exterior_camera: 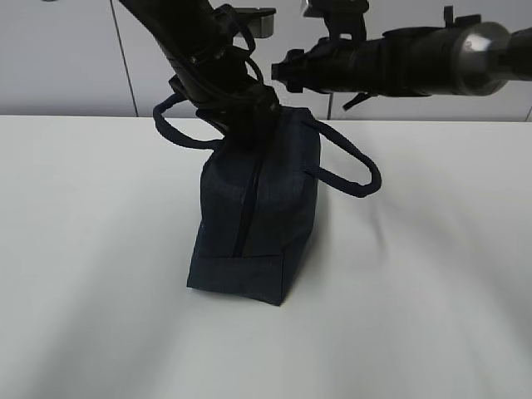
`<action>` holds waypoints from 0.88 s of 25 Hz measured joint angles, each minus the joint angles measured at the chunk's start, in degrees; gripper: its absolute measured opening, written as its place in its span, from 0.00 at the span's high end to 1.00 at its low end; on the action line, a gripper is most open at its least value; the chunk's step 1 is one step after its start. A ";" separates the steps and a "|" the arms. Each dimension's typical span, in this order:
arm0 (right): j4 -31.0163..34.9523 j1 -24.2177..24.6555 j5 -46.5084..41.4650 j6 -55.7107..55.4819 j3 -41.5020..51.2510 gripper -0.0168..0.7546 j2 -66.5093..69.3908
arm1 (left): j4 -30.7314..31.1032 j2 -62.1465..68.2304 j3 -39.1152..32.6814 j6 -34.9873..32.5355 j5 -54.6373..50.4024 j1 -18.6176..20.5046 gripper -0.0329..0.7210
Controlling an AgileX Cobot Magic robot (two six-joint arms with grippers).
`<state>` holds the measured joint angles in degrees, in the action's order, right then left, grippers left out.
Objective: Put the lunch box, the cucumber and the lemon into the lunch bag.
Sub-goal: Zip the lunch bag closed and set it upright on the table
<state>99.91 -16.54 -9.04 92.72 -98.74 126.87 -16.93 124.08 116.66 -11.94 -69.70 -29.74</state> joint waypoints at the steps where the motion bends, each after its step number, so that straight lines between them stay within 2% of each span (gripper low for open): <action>1: -0.65 0.00 -0.37 0.10 0.00 0.43 -0.75 | 0.00 0.00 0.00 0.00 0.00 0.00 0.97; 8: -4.89 0.51 -1.23 0.10 0.00 0.43 -3.64 | 0.00 0.00 0.00 -0.09 0.00 0.00 0.97; 17: -6.21 2.98 -1.23 0.20 1.68 0.43 -5.11 | 0.00 0.00 0.00 -0.09 0.03 0.20 0.97; 22: -9.45 3.52 -4.37 0.20 4.25 0.51 -8.31 | 0.00 0.00 0.00 -0.09 1.40 0.20 0.97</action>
<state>90.45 -13.02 -13.41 92.92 -94.50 118.56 -16.93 124.08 116.66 -12.03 -68.29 -29.54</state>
